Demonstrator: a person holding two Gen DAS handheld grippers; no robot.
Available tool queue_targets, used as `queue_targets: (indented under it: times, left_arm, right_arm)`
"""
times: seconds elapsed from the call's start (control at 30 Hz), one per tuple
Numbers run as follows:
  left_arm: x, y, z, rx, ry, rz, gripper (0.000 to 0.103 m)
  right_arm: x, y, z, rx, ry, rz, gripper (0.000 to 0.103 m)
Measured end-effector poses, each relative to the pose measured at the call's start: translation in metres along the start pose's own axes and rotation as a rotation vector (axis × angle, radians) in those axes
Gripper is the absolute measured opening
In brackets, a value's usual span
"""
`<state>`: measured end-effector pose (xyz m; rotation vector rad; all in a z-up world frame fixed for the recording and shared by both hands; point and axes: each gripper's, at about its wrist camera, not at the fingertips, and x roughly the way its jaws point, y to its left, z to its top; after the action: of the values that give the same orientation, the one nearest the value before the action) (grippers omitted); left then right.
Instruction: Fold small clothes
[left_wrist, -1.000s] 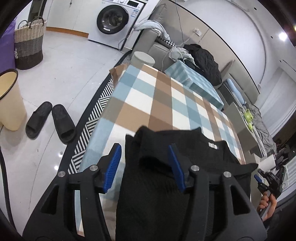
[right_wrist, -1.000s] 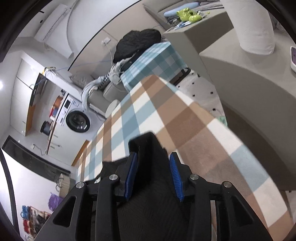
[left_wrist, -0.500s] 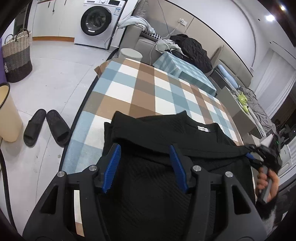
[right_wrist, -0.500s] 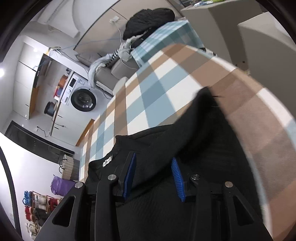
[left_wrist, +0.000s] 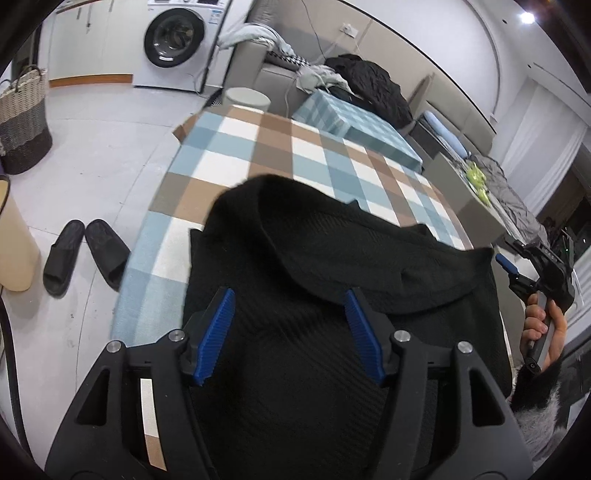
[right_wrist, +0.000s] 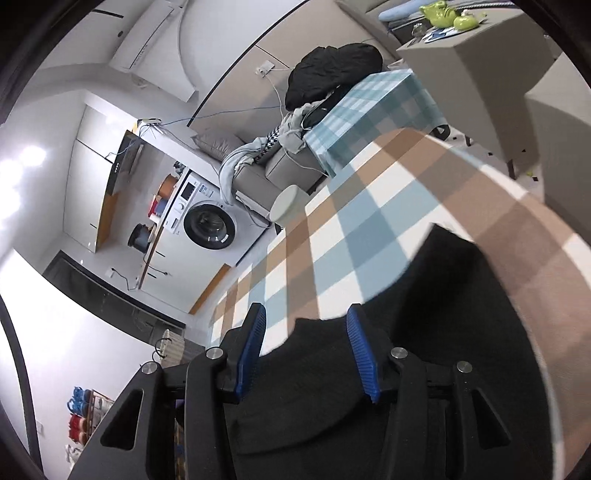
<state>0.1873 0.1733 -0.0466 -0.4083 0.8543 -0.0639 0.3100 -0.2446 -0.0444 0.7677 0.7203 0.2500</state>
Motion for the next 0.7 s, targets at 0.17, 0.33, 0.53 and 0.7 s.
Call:
queue_targets:
  times: [0.17,0.33,0.53,0.7]
  left_arm:
    - [0.022,-0.024,-0.006,0.086,0.086,-0.037,0.059]
    - [0.034,-0.038,-0.007,0.091,0.106,-0.055,0.059]
    - [0.025,-0.039,-0.004,0.084,0.069,-0.054,0.059]
    - [0.023,-0.029,0.005,0.068,0.042,-0.039,0.061]
  right_arm:
    - [0.005,-0.020,-0.016,0.034,0.104,-0.066,0.050]
    - [0.046,-0.022,-0.033,0.065,0.228,-0.076,0.050]
    - [0.070,0.021,-0.022,0.060,0.150,0.161,0.053]
    - [0.037,0.033,-0.014,-0.044,0.080,0.117,0.057]
